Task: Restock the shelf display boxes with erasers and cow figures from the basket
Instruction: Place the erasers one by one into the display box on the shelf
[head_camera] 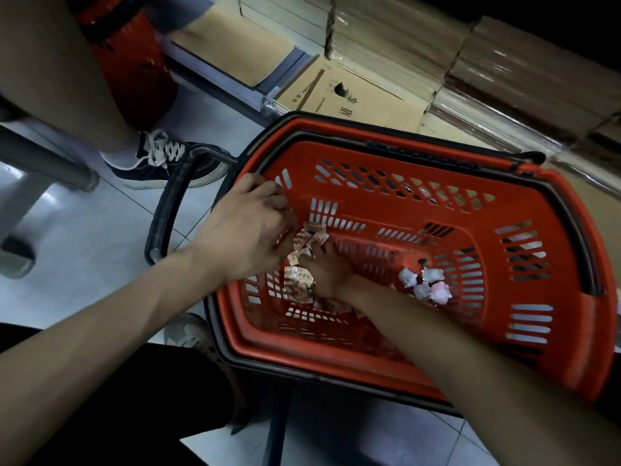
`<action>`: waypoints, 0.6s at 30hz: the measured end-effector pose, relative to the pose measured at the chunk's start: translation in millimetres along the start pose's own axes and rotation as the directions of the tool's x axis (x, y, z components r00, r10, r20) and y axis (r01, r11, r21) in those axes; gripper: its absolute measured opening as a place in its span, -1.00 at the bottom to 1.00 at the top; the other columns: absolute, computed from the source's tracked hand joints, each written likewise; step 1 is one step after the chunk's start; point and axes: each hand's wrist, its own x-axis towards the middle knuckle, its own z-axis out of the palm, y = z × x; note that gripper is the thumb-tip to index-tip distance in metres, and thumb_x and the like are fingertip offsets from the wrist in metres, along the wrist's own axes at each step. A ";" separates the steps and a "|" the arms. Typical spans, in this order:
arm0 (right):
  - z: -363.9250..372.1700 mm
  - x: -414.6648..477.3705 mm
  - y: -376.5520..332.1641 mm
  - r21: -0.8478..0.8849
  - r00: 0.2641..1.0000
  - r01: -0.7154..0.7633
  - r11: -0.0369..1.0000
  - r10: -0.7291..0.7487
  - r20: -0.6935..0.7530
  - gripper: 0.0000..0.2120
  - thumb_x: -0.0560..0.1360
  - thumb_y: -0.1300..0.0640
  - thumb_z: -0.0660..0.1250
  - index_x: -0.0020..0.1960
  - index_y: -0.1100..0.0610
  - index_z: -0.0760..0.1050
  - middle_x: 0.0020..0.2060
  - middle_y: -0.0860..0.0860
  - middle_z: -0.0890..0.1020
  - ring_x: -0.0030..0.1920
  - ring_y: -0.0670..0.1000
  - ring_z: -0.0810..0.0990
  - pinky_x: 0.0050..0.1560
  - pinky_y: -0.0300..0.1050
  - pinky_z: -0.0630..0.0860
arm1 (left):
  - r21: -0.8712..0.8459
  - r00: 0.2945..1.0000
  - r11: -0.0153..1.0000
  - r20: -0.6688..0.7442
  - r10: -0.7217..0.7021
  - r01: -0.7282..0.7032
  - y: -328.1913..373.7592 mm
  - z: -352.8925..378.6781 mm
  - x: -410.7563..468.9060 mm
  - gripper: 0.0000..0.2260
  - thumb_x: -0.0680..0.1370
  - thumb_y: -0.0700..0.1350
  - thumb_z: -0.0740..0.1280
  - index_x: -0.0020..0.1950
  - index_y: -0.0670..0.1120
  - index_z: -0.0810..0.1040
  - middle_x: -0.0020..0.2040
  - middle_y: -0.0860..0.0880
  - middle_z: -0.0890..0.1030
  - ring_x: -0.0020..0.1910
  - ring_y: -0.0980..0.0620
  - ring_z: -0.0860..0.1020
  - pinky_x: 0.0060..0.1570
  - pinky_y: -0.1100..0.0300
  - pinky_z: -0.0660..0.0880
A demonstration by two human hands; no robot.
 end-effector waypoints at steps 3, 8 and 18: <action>4.8 -2.5 -0.5 0.018 0.997 -0.071 0.997 0.071 0.001 -0.30 0.44 0.14 0.43 0.53 0.01 0.24 0.54 0.24 0.12 0.48 0.45 0.10 0.30 0.31 0.46 | 0.013 1.000 1.000 -0.015 0.007 -0.007 0.2 0.2 1.5 -0.68 0.56 0.07 0.20 -0.07 -0.03 0.72 -0.14 0.02 0.63 0.09 -0.06 0.53 0.29 0.01 0.32; 2.9 -9.8 17.0 0.131 0.974 -0.222 0.966 0.225 -0.010 -0.10 0.30 -0.36 0.36 0.55 -0.03 0.27 0.50 0.23 0.18 0.41 0.43 0.21 0.36 0.36 0.35 | 0.029 0.999 0.999 -0.031 0.031 -0.030 2.1 1.2 4.3 -0.66 0.56 0.07 0.17 -0.12 -0.05 0.69 -0.18 0.02 0.61 0.04 -0.07 0.52 0.27 0.01 0.33; -60.7 -49.4 28.7 0.281 0.962 -0.255 0.925 0.273 -0.027 -0.57 0.39 -0.13 0.48 0.19 -0.05 0.48 0.30 0.09 0.31 0.33 0.26 0.28 0.25 0.09 0.39 | -0.002 0.997 0.997 -0.019 0.076 -0.076 2.8 -1.0 6.9 -0.65 0.57 0.07 0.12 0.01 0.00 0.69 -0.09 0.02 0.63 0.00 -0.07 0.54 0.22 0.00 0.37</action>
